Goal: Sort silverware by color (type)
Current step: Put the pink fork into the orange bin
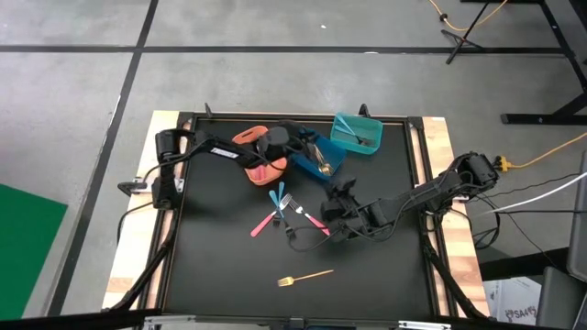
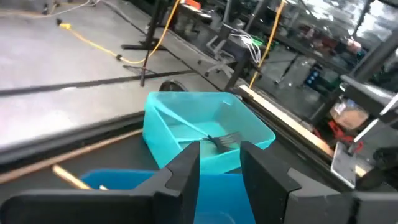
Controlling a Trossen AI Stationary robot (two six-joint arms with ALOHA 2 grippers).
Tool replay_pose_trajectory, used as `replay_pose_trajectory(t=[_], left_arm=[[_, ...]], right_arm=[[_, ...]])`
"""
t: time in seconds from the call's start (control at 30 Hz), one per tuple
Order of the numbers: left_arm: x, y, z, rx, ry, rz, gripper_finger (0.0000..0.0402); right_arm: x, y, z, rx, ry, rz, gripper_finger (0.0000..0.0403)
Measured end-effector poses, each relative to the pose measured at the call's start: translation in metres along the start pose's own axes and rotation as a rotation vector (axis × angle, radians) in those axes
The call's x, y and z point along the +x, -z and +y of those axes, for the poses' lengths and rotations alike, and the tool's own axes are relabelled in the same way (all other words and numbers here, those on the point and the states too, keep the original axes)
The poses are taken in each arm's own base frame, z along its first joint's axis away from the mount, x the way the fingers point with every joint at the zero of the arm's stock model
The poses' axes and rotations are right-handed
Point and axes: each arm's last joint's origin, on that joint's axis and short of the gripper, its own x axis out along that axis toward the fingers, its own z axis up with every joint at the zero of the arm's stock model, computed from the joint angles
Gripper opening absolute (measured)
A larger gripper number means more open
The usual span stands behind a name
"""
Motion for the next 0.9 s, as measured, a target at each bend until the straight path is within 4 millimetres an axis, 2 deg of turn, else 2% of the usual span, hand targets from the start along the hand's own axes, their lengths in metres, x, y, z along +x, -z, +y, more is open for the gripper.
replay_pose_trajectory(t=[0.27,0.6,0.7,0.9], left_arm=[[-0.015,-0.034,-0.005,0.152,0.028,-0.01,0.0108],[-0.058,-0.069,-0.013,0.311,-0.025,0.155,0.0108],[-0.073,-0.075,-0.015,0.328,-0.037,0.211,0.0108],[-0.102,-0.09,-0.018,0.353,-0.054,0.287,0.0108]], right_arm=[[0.012,0.002,0.003,0.21,-0.316,-0.006,0.0143],[0.046,0.009,-0.007,0.608,-0.81,0.097,0.0143],[0.052,0.007,-0.011,0.701,-0.873,0.099,0.0143],[0.053,0.0,-0.014,0.864,-0.888,0.074,0.0143]])
